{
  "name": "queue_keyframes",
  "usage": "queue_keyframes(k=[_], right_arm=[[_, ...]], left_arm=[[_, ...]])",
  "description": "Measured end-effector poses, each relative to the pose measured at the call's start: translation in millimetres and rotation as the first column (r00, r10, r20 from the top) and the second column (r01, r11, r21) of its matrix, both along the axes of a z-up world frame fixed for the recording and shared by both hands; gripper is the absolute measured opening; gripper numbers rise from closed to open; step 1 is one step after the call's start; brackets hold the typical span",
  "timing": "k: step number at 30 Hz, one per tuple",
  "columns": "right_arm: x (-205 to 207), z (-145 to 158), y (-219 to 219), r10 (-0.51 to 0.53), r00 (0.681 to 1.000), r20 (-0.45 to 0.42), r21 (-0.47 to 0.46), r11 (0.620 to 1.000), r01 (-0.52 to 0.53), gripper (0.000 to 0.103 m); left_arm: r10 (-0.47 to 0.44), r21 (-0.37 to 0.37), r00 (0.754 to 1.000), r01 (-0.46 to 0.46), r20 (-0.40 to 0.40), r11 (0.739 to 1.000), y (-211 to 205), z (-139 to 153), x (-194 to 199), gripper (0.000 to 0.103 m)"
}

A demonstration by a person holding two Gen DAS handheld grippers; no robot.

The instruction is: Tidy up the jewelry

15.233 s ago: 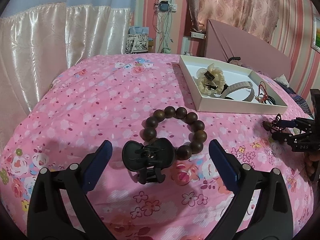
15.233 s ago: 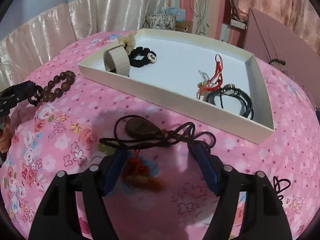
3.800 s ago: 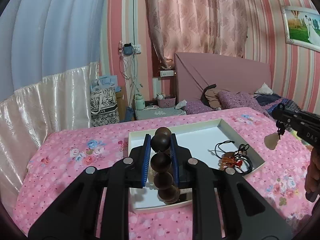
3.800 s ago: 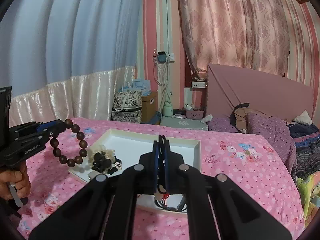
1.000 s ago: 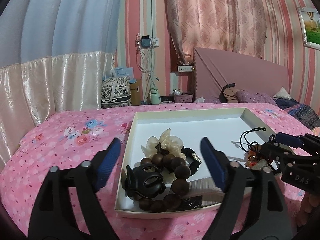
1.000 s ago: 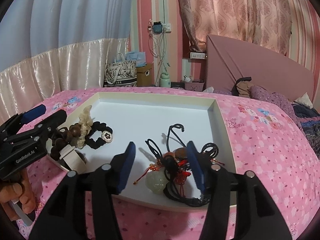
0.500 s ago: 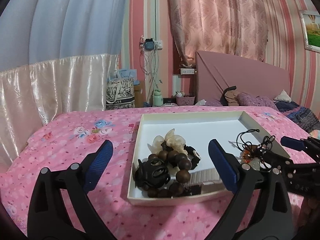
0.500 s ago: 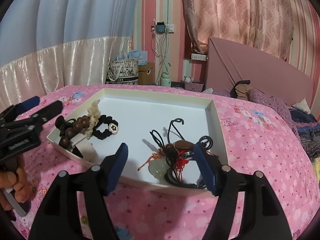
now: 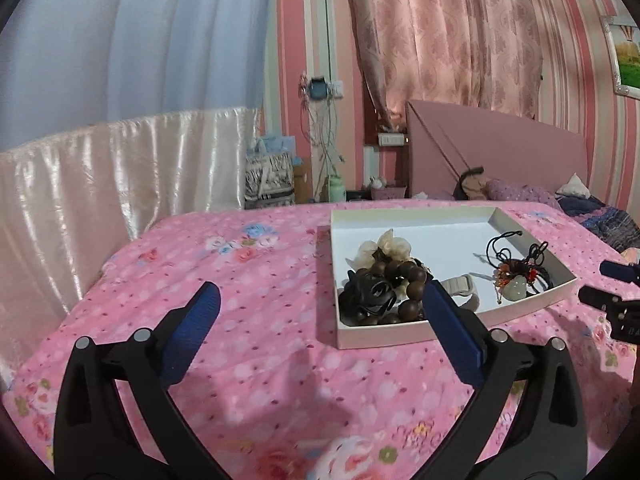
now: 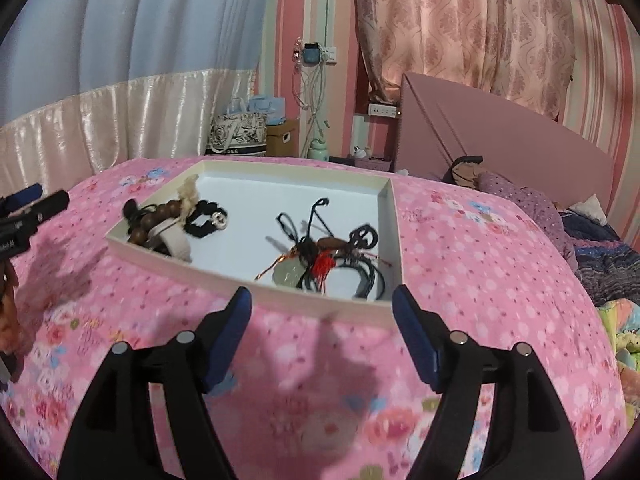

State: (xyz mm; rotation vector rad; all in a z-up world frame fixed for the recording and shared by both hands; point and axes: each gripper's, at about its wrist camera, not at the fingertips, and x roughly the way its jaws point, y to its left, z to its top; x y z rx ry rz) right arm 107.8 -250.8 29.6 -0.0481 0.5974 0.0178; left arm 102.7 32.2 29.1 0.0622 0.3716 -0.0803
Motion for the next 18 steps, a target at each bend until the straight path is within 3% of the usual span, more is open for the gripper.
queue_keyframes(k=[3, 8, 14, 18], right_arm=[[-18.5, -2.6, -0.9, 0.003, 1.0, 0.01, 0.013, 1.0, -0.004, 0.077], [-33.9, -8.4, -2.3, -0.012, 1.0, 0.009, 0.017, 1.0, 0.011, 0.078], [-44.2, -7.0, -8.4, -0.052, 0.998, 0.026, 0.023, 0.998, 0.052, 0.079], [-52.1, -6.9, -11.3, -0.102, 0.994, 0.045, 0.014, 0.995, 0.102, 0.086]], left_arm=[[0.002, 0.028, 1.0, -0.002, 0.031, 1.0, 0.7, 0.4, -14.3, 0.1], [0.002, 0.034, 1.0, -0.002, 0.003, 0.999, -0.7, -8.3, -24.6, 0.1], [-0.019, 0.012, 0.999, 0.019, -0.046, 1.0, -0.1, -22.0, -32.6, 0.1], [-0.038, -0.044, 0.999, 0.036, -0.039, 0.998, 4.4, -23.1, -39.8, 0.1]])
